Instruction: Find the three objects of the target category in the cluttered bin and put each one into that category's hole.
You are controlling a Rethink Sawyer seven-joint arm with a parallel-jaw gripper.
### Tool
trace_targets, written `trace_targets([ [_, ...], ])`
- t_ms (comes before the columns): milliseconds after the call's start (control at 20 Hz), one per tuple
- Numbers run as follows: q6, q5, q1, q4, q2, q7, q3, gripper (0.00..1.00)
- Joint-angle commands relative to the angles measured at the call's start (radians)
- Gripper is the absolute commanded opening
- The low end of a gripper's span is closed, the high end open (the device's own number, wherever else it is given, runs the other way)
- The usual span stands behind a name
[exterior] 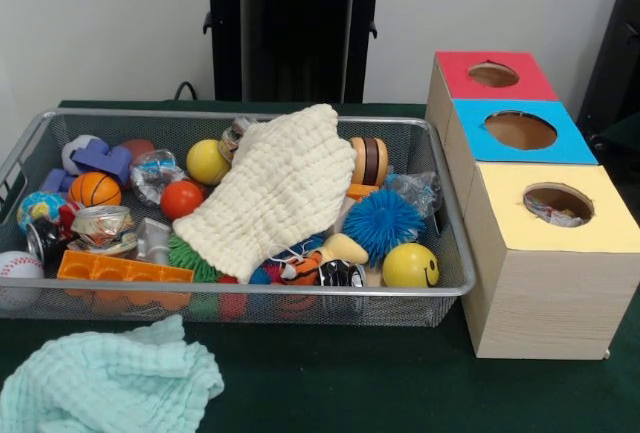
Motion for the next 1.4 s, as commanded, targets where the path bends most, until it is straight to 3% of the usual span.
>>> trace_targets([
  [50, 0.195, 0.098, 0.075, -0.054, 0.035, 0.412, -0.125, 1.00],
  [800, 0.162, 0.147, 0.112, -0.046, 0.058, 0.351, -0.186, 1.00],
  [1100, 0.197, 0.115, 0.111, -0.003, 0.087, 0.303, -0.220, 1.00],
  [1400, 0.123, 0.104, 0.081, 0.090, 0.104, 0.260, -0.220, 1.00],
])
